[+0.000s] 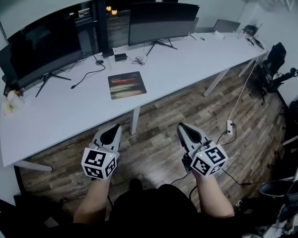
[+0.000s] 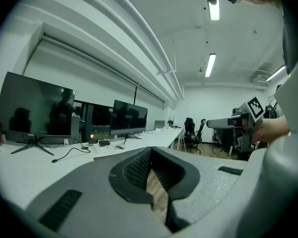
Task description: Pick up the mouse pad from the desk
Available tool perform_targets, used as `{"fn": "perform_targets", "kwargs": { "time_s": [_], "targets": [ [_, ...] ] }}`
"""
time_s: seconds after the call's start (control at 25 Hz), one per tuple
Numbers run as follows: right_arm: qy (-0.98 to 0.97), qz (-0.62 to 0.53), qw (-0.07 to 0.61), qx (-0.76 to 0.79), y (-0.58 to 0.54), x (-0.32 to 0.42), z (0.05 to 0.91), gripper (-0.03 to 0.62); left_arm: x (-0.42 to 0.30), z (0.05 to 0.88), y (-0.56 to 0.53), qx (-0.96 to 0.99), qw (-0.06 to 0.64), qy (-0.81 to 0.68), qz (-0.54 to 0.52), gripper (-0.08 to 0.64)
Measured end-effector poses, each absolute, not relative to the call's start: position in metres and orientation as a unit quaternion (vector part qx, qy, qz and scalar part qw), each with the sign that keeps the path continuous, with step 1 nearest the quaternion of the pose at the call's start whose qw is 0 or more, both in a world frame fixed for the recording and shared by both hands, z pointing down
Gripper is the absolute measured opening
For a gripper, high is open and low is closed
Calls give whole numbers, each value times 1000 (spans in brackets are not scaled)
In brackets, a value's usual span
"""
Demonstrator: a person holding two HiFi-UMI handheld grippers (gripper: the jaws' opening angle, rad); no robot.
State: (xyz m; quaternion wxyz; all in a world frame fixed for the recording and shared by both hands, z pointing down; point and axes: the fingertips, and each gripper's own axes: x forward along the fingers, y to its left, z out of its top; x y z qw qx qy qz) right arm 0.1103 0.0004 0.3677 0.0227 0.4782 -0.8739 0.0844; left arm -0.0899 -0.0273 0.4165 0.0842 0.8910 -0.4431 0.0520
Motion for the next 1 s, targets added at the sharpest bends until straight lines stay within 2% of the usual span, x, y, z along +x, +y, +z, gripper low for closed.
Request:
{"fn": "perform_targets", "kwargs": {
  "time_s": [1.0],
  "targets": [
    [-892, 120, 39, 434, -88, 67, 408, 12, -134, 444, -92, 871, 113, -473, 67, 8]
  ]
}}
